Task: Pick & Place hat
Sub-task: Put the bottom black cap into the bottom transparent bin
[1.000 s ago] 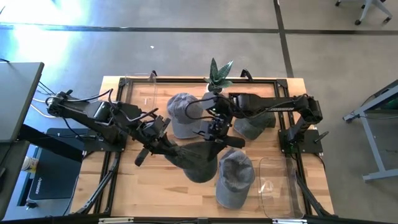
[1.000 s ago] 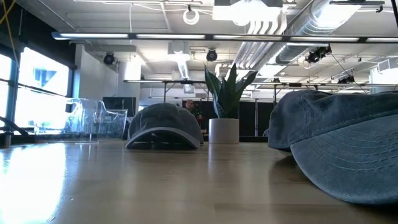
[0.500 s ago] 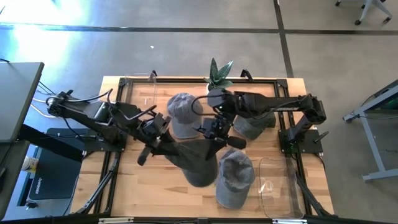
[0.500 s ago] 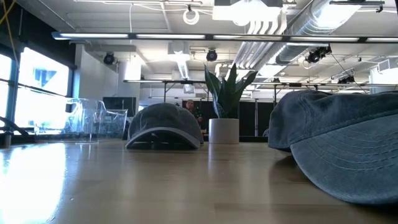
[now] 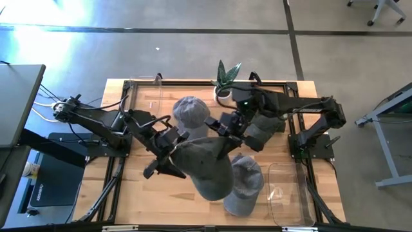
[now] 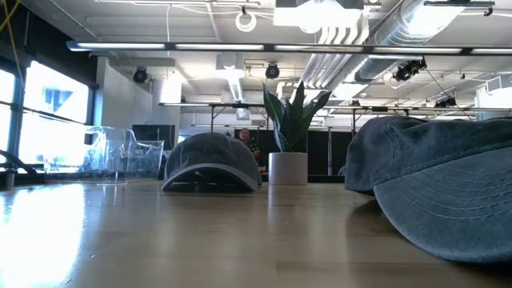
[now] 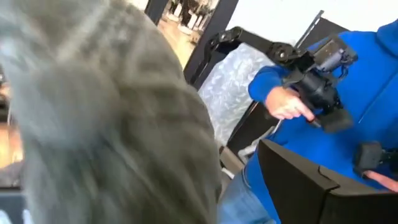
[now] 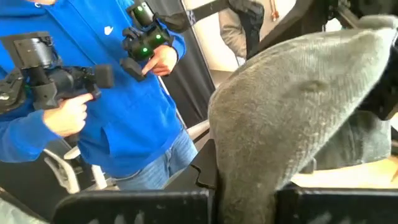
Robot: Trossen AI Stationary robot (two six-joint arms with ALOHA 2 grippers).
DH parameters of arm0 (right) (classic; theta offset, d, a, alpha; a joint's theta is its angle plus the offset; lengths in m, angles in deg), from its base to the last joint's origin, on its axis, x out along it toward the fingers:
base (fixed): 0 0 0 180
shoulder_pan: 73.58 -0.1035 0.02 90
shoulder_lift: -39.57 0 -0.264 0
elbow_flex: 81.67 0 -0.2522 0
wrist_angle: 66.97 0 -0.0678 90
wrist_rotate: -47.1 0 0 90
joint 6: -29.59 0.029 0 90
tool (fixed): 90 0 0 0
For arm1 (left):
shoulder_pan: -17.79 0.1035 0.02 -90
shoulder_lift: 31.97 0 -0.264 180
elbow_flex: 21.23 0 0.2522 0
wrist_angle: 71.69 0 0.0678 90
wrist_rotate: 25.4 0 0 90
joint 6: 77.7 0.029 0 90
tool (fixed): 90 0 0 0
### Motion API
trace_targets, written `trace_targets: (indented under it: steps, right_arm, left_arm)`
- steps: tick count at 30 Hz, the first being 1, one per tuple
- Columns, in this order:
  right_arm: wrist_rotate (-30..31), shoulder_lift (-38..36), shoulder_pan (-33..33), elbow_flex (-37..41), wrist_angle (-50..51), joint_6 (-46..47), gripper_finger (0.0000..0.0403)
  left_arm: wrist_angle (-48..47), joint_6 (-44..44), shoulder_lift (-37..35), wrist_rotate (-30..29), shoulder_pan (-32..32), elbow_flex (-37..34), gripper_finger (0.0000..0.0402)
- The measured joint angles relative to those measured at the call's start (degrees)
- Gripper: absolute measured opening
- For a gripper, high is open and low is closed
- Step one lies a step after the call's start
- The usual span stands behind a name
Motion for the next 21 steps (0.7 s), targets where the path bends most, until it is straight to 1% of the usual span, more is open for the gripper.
trace_targets:
  steps: [4, 9, 13, 17, 21]
  right_arm:
    - [1.68, -2.38, 0.00, -0.02, 1.90, 0.00, 0.0005]
    - [3.38, -4.43, -0.03, -0.02, 4.30, 0.08, 0.0005]
    - [3.82, -5.66, -0.44, -0.02, 6.74, 0.37, 0.0004]
    - [3.84, -6.53, -0.92, -0.02, 6.97, 1.67, 0.0005]
    - [3.64, -7.16, -0.92, -0.02, 6.90, 2.56, 0.0004]
  left_arm:
    - [-0.19, 0.97, 0.02, -0.05, 0.00, 0.00, 0.0233]
    - [1.73, 1.74, 0.02, 0.46, 0.00, 0.00, 0.0197]
    - [3.03, 3.05, 0.00, 2.25, 0.00, 0.00, 0.0159]
    - [2.97, 3.14, 0.04, 3.49, 0.00, 0.00, 0.0115]
    - [2.98, 4.81, 0.04, 3.73, 0.02, 0.00, 0.0058]
